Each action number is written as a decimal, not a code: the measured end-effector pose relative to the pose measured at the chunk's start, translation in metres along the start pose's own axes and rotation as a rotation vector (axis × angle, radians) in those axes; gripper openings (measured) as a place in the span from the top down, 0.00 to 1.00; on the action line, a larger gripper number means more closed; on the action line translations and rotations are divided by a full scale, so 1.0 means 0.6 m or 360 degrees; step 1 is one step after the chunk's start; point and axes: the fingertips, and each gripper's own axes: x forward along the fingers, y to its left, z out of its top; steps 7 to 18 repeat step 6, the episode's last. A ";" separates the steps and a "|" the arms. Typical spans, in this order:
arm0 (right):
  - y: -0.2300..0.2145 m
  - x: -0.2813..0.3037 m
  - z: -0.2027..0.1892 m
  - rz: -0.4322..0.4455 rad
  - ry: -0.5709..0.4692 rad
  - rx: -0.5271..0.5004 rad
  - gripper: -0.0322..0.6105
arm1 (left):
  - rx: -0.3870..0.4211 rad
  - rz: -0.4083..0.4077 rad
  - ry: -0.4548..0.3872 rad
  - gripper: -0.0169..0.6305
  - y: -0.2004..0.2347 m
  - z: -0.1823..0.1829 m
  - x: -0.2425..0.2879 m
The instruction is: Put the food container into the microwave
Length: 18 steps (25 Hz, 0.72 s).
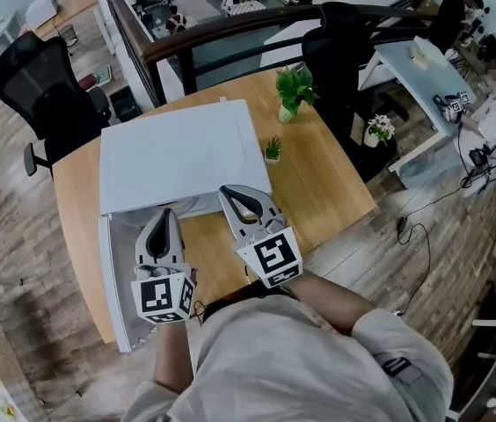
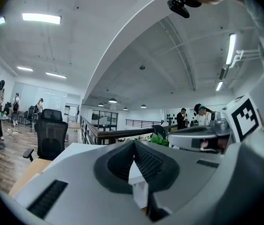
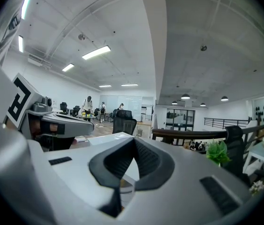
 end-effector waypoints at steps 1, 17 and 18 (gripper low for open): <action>-0.001 0.000 -0.001 -0.0002 -0.0003 0.0004 0.95 | 0.0000 0.0000 0.0002 0.95 0.000 -0.001 0.000; -0.001 -0.001 0.001 -0.0009 -0.0003 0.0005 0.95 | -0.0002 0.0002 0.0009 0.95 0.001 -0.004 -0.001; -0.001 -0.001 0.001 -0.0009 -0.0003 0.0005 0.95 | -0.0002 0.0002 0.0009 0.95 0.001 -0.004 -0.001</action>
